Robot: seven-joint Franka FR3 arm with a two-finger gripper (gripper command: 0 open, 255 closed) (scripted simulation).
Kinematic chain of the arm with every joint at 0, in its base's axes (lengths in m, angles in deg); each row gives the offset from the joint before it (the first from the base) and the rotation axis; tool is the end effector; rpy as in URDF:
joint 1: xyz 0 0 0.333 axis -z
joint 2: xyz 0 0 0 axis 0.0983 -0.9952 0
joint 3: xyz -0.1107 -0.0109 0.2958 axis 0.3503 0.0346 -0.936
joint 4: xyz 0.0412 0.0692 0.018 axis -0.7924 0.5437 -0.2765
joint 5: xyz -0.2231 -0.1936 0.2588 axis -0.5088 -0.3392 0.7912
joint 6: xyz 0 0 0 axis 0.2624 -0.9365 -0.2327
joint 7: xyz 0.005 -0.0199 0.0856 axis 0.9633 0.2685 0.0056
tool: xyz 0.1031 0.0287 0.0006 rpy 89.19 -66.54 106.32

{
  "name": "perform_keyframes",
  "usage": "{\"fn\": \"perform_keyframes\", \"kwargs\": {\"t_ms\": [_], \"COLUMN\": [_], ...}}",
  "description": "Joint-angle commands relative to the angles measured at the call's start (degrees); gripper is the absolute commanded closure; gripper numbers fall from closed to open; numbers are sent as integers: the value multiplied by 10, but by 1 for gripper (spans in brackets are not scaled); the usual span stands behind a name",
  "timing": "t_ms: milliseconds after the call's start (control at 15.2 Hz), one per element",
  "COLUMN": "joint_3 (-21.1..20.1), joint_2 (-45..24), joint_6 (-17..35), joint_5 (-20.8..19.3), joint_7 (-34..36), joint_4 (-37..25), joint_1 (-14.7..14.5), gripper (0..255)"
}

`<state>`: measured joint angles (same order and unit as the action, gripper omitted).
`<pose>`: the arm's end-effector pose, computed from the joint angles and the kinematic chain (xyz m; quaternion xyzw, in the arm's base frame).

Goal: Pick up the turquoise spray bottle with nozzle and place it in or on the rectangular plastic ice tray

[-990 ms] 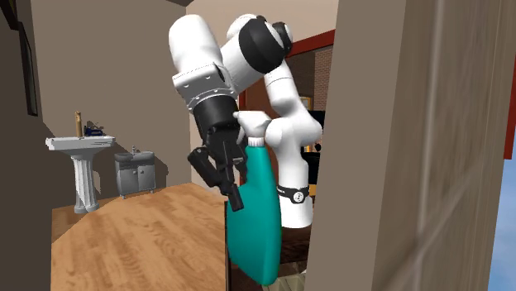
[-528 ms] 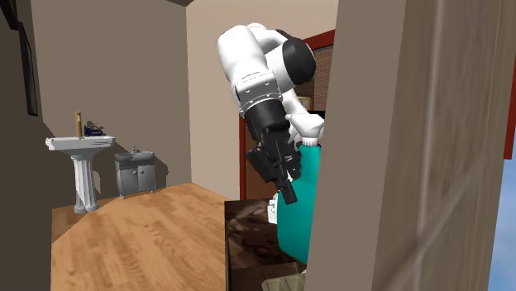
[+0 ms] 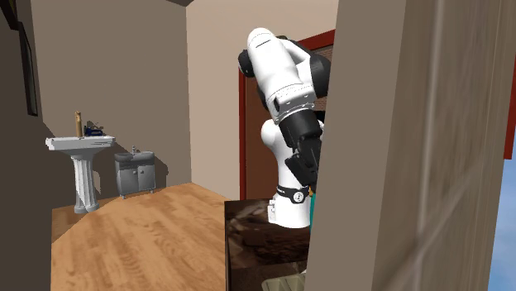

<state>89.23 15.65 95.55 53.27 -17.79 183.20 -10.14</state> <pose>0.3527 -0.1207 0.3781 -0.9293 -0.2669 -0.2438 0.0750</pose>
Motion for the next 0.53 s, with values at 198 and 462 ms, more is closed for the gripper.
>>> {"fn": "perform_keyframes", "kwargs": {"t_ms": [198, 462], "joint_3": [32, 69], "joint_2": [-27, -54], "joint_6": [50, 91], "joint_5": [15, 35], "joint_7": [-26, -53], "joint_4": [19, 29], "joint_1": [-27, -63], "gripper": [255, 255]}}
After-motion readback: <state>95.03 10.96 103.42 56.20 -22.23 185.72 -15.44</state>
